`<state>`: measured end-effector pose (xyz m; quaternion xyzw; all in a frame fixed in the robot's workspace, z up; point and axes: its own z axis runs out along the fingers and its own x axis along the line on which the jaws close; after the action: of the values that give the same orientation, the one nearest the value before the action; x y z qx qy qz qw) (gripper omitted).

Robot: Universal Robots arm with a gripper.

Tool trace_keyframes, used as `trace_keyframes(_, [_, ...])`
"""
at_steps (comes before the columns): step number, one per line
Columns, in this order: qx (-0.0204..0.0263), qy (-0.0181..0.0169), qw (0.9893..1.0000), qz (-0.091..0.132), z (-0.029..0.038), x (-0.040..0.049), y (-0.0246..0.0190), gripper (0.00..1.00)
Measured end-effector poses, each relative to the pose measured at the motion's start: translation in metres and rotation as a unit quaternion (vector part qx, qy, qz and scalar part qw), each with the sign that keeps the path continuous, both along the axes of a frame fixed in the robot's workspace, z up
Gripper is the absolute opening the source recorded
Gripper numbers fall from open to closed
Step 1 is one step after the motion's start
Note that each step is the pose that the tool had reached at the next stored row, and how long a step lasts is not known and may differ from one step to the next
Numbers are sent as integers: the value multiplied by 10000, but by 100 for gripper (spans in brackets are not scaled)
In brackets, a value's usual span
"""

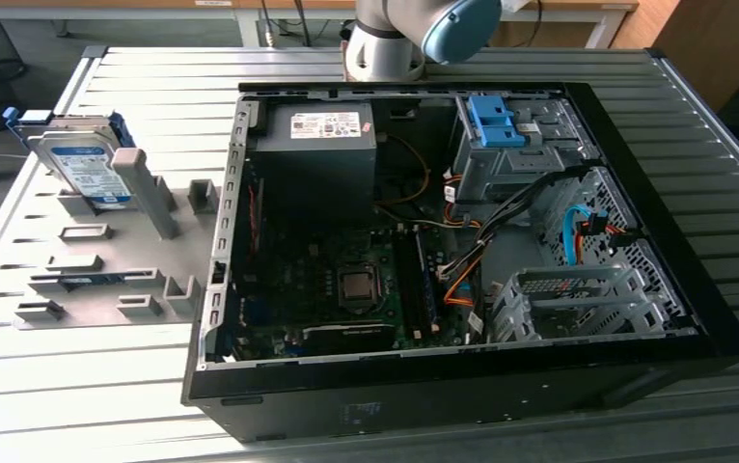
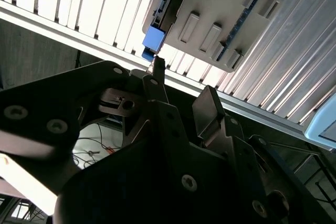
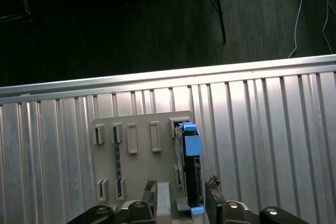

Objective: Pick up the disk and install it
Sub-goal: 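Pick up the disk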

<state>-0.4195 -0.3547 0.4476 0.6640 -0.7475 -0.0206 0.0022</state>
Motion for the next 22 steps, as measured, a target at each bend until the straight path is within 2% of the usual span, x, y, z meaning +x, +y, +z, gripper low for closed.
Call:
trace_keyframes(7, [0, 0, 10000, 1, -2, 0, 0, 49])
trace_keyframes(10, [-1, 1, 10000, 69, -25, 1, 0, 49])
trace_keyframes(13, [0, -1, 9998, 187, -78, 0, 0, 50])
trace_keyframes(14, [0, -1, 9997, 228, -96, 0, 0, 56])
trace_keyframes(18, [0, 0, 9991, 419, -167, 0, 1, 56])
trace_keyframes(22, [0, -1, 9989, 460, -241, 0, 1, 56])
